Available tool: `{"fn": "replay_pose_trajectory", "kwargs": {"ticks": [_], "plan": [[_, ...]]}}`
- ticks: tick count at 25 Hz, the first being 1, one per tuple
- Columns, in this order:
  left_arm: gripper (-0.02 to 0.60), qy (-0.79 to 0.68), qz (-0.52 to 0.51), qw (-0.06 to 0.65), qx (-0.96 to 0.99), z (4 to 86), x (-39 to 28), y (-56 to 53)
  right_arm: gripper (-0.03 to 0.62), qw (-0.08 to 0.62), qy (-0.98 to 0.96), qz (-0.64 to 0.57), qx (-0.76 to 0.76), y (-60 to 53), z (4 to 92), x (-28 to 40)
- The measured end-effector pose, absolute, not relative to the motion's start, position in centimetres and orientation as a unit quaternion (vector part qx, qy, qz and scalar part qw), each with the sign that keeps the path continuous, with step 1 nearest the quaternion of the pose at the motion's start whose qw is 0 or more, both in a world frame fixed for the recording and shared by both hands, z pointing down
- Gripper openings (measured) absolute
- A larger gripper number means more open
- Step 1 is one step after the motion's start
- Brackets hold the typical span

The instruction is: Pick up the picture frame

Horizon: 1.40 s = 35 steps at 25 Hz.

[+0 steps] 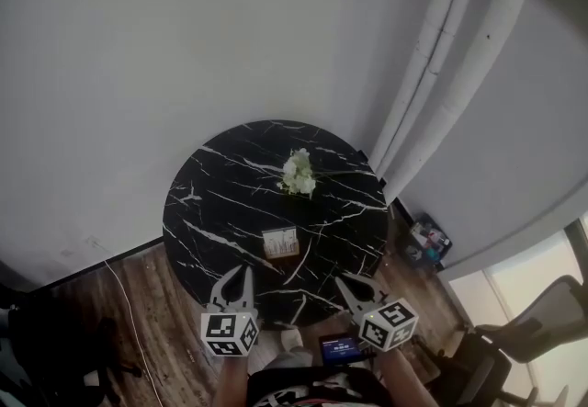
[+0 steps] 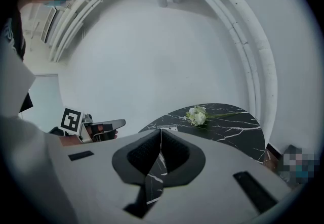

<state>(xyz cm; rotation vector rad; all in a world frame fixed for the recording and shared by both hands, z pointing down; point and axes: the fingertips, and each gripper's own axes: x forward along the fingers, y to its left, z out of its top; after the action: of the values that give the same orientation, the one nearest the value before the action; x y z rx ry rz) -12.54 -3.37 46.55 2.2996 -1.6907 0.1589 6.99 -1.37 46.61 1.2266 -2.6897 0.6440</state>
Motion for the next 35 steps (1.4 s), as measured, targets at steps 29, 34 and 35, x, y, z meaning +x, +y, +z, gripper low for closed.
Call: {"fn": "replay_pose_trajectory", "kwargs": {"ticks": [29, 34, 35], "plan": [[0.014, -0.581, 0.03, 0.13, 0.803, 45.5, -14.8, -10.1, 0.018, 0.027, -0.887, 0.166, 0.429, -7.3, 44.5, 6.3], [0.014, -0.588, 0.037, 0.141, 0.796, 47.0, -15.1, -10.5, 0.018, 0.038, -0.888, 0.174, 0.425, -8.1, 45.7, 6.2], [0.014, -0.589, 0.039, 0.145, 0.794, 47.4, -15.2, -10.6, 0.018, 0.04, -0.887, 0.177, 0.424, -8.3, 46.0, 6.2]]}}
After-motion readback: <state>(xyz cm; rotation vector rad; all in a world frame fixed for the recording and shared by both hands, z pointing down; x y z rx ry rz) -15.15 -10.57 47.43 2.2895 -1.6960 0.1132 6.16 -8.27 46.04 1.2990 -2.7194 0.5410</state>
